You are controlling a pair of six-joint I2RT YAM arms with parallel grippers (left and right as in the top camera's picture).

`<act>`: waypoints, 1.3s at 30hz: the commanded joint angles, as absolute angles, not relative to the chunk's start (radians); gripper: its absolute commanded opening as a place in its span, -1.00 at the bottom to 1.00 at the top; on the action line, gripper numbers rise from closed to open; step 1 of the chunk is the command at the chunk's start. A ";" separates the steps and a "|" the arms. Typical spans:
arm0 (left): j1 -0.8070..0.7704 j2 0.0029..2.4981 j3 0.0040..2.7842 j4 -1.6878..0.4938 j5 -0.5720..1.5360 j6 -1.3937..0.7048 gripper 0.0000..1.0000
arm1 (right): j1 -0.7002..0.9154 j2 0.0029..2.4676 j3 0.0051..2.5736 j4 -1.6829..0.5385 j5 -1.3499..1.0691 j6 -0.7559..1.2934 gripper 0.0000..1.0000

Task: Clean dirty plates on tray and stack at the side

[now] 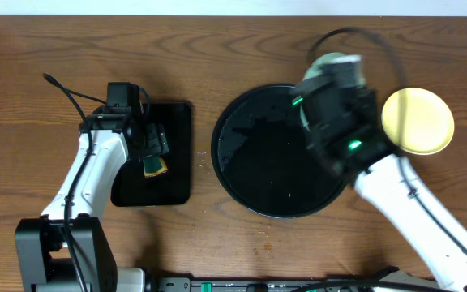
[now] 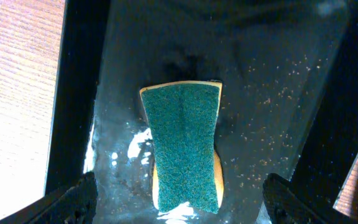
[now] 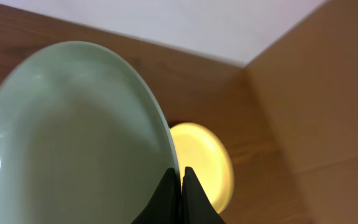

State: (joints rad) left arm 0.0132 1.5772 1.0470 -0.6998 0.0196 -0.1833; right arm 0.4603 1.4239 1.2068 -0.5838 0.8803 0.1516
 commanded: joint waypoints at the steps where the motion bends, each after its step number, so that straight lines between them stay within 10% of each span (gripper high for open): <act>1: 0.019 1.581 1.038 -0.701 0.014 -0.181 0.71 | 0.292 1.427 1.208 -0.561 0.548 0.211 -0.98; 12: 0.019 1.581 1.038 -0.701 0.014 -0.181 0.74 | -0.358 1.454 1.208 -0.516 0.092 0.340 -0.98; 23: 0.019 1.581 1.038 -0.701 0.014 -0.181 0.75 | -0.510 1.625 1.208 -0.493 0.020 0.332 -0.98; 30: 0.019 1.581 1.038 -0.701 0.014 -0.181 0.75 | -0.508 1.718 1.208 -0.493 -0.001 0.330 0.12; 39: 0.019 1.581 1.038 -0.701 0.014 -0.181 0.76 | -0.482 1.592 1.224 -0.511 -0.576 0.044 0.26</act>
